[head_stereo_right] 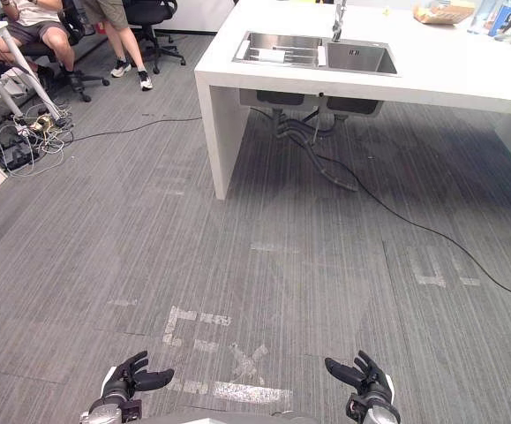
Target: Walk over to the sink, pick up the cup, carry it to the dishwasher, place the cup inside the dishwasher, then close the dishwasher door
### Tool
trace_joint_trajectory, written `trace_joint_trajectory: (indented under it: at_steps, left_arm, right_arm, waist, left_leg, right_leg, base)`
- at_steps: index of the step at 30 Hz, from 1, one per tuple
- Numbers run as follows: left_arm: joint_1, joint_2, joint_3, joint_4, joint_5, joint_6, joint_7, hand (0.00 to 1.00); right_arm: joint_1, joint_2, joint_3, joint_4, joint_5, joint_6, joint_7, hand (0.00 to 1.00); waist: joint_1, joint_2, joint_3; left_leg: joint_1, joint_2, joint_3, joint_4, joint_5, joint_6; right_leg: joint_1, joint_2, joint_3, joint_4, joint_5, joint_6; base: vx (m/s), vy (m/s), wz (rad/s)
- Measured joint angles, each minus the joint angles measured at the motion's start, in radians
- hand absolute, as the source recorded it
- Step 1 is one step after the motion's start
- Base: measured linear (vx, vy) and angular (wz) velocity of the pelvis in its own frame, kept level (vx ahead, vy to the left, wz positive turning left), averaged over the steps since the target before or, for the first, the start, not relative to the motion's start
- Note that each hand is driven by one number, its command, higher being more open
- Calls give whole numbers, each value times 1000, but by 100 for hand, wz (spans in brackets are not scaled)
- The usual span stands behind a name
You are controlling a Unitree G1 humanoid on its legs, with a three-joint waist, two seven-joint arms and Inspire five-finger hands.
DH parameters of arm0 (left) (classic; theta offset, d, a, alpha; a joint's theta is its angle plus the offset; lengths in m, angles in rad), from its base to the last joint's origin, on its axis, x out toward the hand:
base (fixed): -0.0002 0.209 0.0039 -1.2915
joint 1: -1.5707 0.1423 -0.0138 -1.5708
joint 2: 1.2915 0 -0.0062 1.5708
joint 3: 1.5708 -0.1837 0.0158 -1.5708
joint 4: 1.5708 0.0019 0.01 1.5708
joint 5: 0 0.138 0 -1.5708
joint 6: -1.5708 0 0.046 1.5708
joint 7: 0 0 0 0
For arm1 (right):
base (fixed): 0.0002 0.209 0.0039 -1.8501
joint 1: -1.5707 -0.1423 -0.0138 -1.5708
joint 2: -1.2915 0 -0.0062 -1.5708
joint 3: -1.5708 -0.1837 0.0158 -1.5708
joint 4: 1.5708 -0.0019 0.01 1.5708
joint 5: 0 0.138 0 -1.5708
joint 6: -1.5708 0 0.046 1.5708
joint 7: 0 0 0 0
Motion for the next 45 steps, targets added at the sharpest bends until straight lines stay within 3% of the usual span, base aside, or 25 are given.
trace_joint_trajectory:
  at_steps: [14, 21, 26, 27, 28, 30, 32, 33, 34, 35, 36, 37, 38, 39, 40, 41, 42, 43, 44, 45]
  left_arm:
    - [25, -1, -49, -83, 0, -9, 1, 90]
    - [33, -2, -61, -135, -1, -10, 1, 90]
    - [55, -4, -95, -180, -3, -10, 8, 90]
    - [55, -8, -98, -184, -4, -10, 9, 90]
    - [53, -3, -98, -190, -12, -10, 10, 90]
    - [41, 9, -109, -192, -22, -9, 14, 90]
    - [24, 12, -125, -191, -23, -9, 20, 90]
    - [-1, 10, -131, -190, -27, -10, 27, 90]
    - [-15, 9, -133, -188, -32, -10, 31, 90]
    - [-44, 9, -134, -178, -41, -12, 34, 90]
    - [-61, 13, -134, -174, -41, -15, 37, 90]
    - [-64, 16, -134, -174, -41, -18, 40, 90]
    - [-63, 21, -134, -168, -41, -21, 43, 90]
    - [-60, 13, -134, -151, -41, -21, 48, 90]
    - [-59, 8, -134, -145, -41, -21, 48, 90]
    - [-53, -6, -136, -141, -41, -21, 48, 90]
    - [-53, -15, -137, -138, -41, -21, 48, 90]
    - [-52, -19, -136, -139, -42, -21, 48, 90]
    - [-47, -23, -134, -140, -42, -21, 48, 90]
    - [-44, -25, -134, -143, -43, -21, 48, 90]
  right_arm:
    - [9, -2, 28, -42, -38, 0, -2, 90]
    - [9, -7, 48, -75, -38, 0, -6, 90]
    - [8, -31, 55, -82, -38, 0, -19, 90]
    - [5, -37, 65, -83, -38, 0, -22, 90]
    - [2, -37, 85, -83, -38, 0, -21, 90]
    - [3, -35, 97, -83, -38, 2, -20, 90]
    - [-3, -46, 101, -83, -38, 2, -20, 90]
    - [-18, -59, 104, -83, -38, 2, -20, 90]
    - [-25, -69, 111, -83, -38, 2, -21, 90]
    - [-30, -84, 121, -83, -38, 2, -21, 90]
    - [-29, -88, 121, -84, -38, 2, -23, 90]
    - [-28, -89, 121, -84, -38, 2, -24, 90]
    - [-15, -89, 123, -84, -38, 2, -24, 90]
    - [-8, -93, 122, -82, -38, 2, -25, 90]
    - [-8, -94, 122, -81, -38, 2, -25, 90]
    - [-14, -98, 122, -81, -38, 2, -23, 90]
    - [-18, -99, 122, -82, -37, 2, -22, 90]
    - [-19, -99, 123, -82, -37, 2, -22, 90]
    - [-19, -99, 132, -82, -36, 2, -22, 90]
    - [-19, -99, 137, -85, -33, -4, -22, 90]
  waist:
    - [-6, 0, 15]
    - [-7, 6, 33]
    - [-7, 2, 46]
    - [-5, 6, 53]
    - [-12, 5, 66]
    - [-17, 7, 97]
    - [-34, 27, 113]
    - [-56, 51, 139]
    - [-64, 63, 153]
    - [-74, 73, 163]
    - [-76, 62, 167]
    - [-77, 53, 170]
    - [-78, 23, 158]
    - [-86, 17, 154]
    - [-97, 21, 154]
    - [-102, 48, 151]
    - [-102, 72, 157]
    - [-95, 79, 161]
    - [-80, 81, 163]
    - [-72, 69, 172]
  left_leg:
    - [-3, -1, 51, 8, -4, -2]
    - [-34, 0, 85, 36, -28, 29]
    - [-57, -20, 125, 135, -128, 54]
    - [-46, -25, 136, 140, -147, 61]
    - [-23, -27, 131, 136, -167, 76]
    - [18, -21, 124, 145, -175, 78]
    - [43, 3, 102, 147, -192, 70]
    - [63, 33, 75, 133, -193, 63]
    - [74, 47, 62, 125, -192, 55]
    - [92, 66, 40, 107, -190, 35]
    - [124, 67, 31, 91, -197, 6]
    - [148, 66, 26, 86, -208, -11]
    - [189, 51, 20, 90, -234, -53]
    - [208, 60, 6, 146, -257, -89]
    - [198, 75, -3, 202, -259, -93]
    - [134, 118, 2, 380, -245, -121]
    - [35, 193, 12, 621, -172, -186]
    - [-9, 232, 21, 748, -140, -196]
    - [-75, 298, 60, 954, -143, -183]
    - [-108, 328, 96, 1048, -153, -165]
  right_leg:
    - [-35, -9, 9, 55, -21, -10]
    - [-83, -11, 27, 96, -38, -16]
    - [-171, -72, 17, 325, -169, 31]
    - [-211, -91, -4, 424, -183, 52]
    - [-294, -119, -36, 617, -168, 68]
    - [-358, -141, -73, 728, -197, 46]
    - [-418, -145, -133, 688, -214, 26]
    - [-452, -126, -161, 609, -207, 19]
    - [-470, -112, -169, 553, -190, 17]
    - [-508, -95, -164, 420, -124, 26]
    - [-521, -88, -146, 289, -32, 24]
    - [-526, -89, -127, 247, 8, 19]
    - [-538, -104, -85, 241, 47, 5]
    - [-552, -116, -65, 351, 108, -87]
    - [-553, -117, -69, 396, 100, -104]
    - [-531, -98, -95, 421, 39, -133]
    - [-470, -65, -119, 398, 4, -150]
    - [-430, -44, -126, 379, -6, -161]
    - [-343, -7, -127, 330, -18, -180]
    - [-269, 4, -127, 291, -30, -192]
  base:
    - [-20, 1, -5]
    - [0, 15, -13]
    - [60, 52, -14]
    - [180, 94, -20]
    - [222, 83, -13]
    - [236, 37, 5]
    - [370, -2, 31]
    - [382, -43, 52]
    - [401, -79, 63]
    - [454, -118, 59]
    - [486, -140, 54]
    - [560, -200, 47]
    - [599, -256, 46]
    - [592, -286, 53]
    - [589, -337, 44]
    - [583, -347, 35]
    - [725, -409, 22]
    - [614, -319, 1]
    - [599, -289, -17]
    - [562, -234, -14]
